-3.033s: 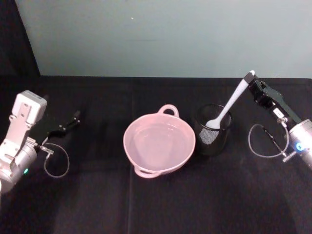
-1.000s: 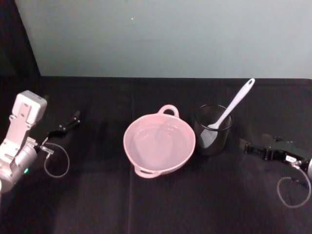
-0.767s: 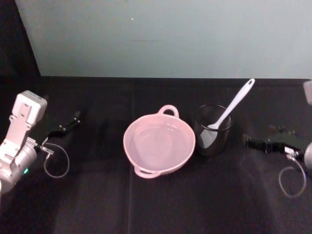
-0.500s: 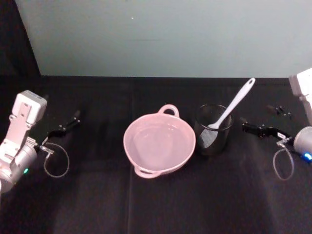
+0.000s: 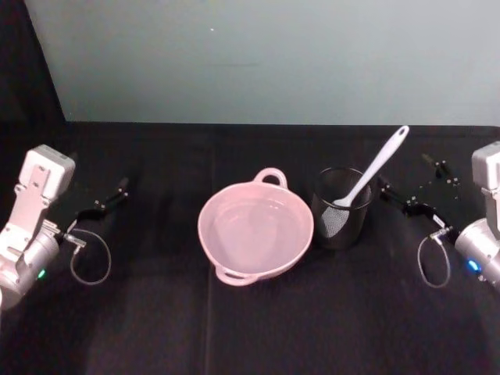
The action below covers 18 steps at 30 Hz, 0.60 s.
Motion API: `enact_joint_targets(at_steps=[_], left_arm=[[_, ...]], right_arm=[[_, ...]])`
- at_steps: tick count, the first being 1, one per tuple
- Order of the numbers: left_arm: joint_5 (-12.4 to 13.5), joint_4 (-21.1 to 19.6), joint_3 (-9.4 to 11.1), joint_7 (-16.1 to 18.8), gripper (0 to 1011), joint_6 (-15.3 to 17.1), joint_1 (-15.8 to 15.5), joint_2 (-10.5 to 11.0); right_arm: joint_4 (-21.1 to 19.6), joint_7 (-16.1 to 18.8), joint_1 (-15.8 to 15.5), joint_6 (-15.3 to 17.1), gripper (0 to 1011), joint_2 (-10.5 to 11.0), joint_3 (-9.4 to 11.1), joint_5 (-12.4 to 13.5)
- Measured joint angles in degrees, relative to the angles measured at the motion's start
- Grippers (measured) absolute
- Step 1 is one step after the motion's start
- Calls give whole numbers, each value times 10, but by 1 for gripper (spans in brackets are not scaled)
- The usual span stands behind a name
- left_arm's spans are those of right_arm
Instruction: Use the one hand to pick up the spoon and stir the clear water in the bowl.
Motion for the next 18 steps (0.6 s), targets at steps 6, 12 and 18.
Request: enact_joint_targets(at_steps=[6, 12, 18], left_arm=[[0, 0, 0, 0, 1011, 0, 0, 0], [0, 0, 0, 0, 1011, 0, 0, 0], [0, 0, 0, 0, 1011, 0, 0, 0]], right_arm=[[1, -6, -8, -15, 1003, -8, 12, -4], [-1, -8, -9, -15, 1002, -8, 12, -5], [1, -7, -7, -15, 1003, -8, 11, -5]])
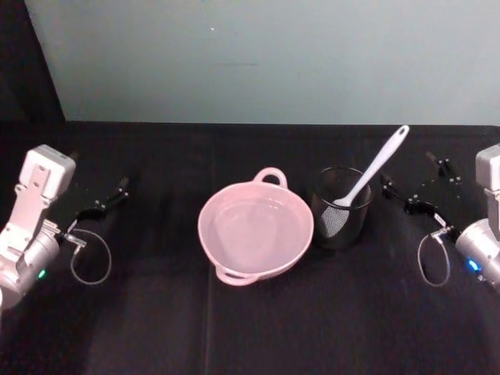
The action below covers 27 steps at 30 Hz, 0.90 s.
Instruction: Use the one hand to pick up the spoon and stir the clear water in the bowl.
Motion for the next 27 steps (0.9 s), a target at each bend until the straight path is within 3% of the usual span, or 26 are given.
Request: enact_joint_targets(at_steps=[27], left_arm=[[0, 0, 0, 0, 1011, 0, 0, 0]], right_arm=[[2, 3, 2, -1, 1003, 0, -1, 2]])
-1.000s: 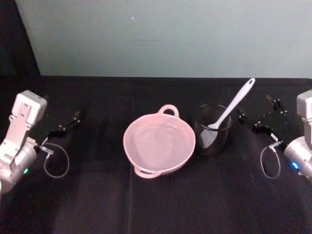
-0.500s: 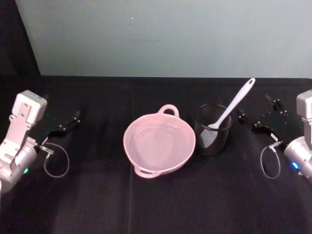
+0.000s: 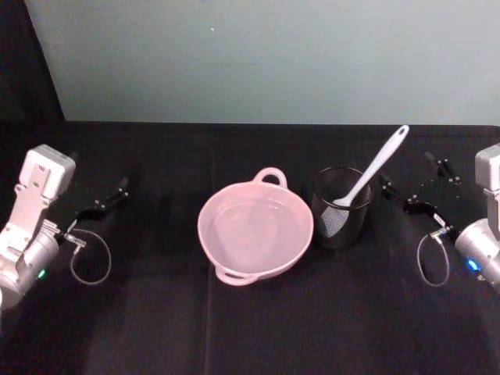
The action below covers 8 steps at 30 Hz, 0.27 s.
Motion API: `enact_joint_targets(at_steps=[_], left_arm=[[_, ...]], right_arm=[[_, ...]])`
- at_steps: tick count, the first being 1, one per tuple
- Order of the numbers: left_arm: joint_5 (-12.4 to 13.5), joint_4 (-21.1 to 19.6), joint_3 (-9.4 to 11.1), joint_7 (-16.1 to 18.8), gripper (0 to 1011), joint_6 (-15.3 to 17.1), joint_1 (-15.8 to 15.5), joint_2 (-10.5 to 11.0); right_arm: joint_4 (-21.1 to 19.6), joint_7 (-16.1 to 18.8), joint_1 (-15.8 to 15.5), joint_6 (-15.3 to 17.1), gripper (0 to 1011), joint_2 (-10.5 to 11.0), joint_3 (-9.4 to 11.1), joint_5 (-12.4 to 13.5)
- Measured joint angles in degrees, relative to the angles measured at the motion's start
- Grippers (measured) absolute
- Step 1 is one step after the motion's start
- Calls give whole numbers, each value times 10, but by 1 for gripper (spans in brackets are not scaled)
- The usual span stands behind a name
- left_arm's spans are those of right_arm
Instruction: Use the one hand to pick up the spoon and stir the clear water in the bowl.
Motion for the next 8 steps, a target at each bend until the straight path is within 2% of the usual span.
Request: enact_joint_targets(at_steps=[8], left_arm=[[0, 0, 0, 0, 1011, 0, 0, 0]], right_arm=[[0, 0, 0, 0, 1003, 0, 0, 0]])
